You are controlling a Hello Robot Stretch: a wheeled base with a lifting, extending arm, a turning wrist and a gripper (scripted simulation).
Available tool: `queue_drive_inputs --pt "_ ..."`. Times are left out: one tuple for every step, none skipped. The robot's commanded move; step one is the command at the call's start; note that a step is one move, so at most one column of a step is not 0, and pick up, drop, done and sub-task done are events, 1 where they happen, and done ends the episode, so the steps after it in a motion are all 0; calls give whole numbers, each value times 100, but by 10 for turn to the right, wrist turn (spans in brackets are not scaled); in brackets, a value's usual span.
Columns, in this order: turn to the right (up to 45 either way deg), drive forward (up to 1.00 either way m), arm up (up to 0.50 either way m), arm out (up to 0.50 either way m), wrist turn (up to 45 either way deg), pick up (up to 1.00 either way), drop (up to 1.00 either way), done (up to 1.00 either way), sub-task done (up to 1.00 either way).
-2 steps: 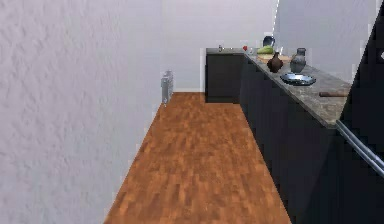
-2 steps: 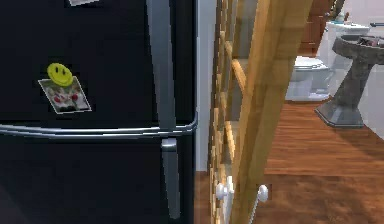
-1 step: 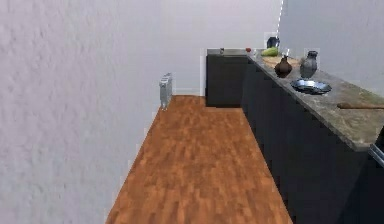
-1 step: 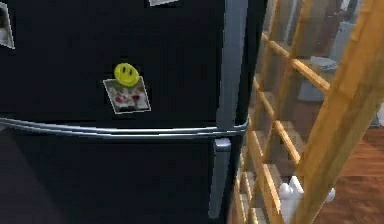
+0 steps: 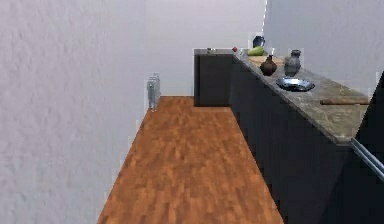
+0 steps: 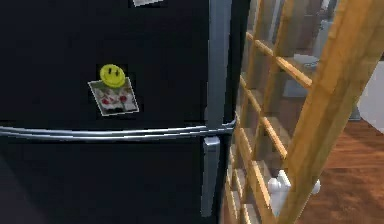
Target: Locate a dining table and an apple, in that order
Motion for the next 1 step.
queue_drive_inputs --pt "0 100 0 0 0 0 0 0 0"
